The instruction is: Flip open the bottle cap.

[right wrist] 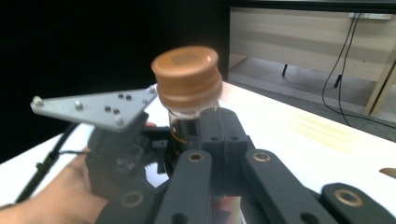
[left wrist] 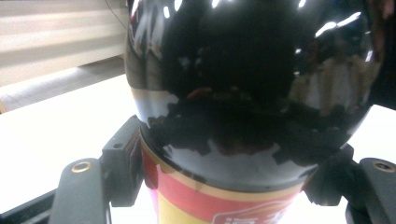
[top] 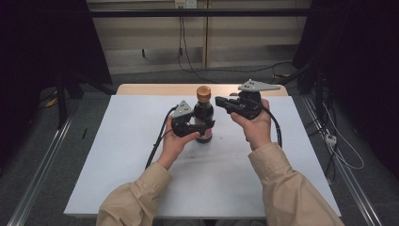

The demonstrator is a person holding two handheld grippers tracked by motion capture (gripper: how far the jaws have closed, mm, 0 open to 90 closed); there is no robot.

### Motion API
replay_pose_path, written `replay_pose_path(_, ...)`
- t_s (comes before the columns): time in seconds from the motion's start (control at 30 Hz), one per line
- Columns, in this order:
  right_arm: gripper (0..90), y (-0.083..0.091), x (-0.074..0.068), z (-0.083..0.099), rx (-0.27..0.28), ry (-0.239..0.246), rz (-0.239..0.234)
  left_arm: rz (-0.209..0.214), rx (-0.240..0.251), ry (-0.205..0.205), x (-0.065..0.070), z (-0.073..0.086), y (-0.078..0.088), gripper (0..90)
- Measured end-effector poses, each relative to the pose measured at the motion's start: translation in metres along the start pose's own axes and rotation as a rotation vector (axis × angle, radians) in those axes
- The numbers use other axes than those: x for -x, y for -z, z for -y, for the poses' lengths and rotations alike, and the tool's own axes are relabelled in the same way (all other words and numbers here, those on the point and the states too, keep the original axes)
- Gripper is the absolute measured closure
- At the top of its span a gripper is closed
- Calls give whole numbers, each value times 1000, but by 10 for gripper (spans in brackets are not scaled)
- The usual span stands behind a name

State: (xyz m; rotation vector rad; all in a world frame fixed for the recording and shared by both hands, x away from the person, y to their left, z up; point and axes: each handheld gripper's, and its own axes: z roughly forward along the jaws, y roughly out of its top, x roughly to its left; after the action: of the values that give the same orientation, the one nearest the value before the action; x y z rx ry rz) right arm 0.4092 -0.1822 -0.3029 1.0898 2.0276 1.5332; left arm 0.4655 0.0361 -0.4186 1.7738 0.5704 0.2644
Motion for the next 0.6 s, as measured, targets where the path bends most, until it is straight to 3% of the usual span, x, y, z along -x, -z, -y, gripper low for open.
replay_pose_path(0.07, 900, -1, 0, -3, -7, -4, -11, -2, 7, 4, 0, 1, 0, 291)
replay_pose_path(0.17, 900, -4, -3, -8, -33, 31, 3, 5, 0, -1, 0, 0, 0, 293)
replay_pose_path(0.6, 900, -10, -5, -19, -55, 71, -6, 1, 10, -5, 0, 2, 0, 295)
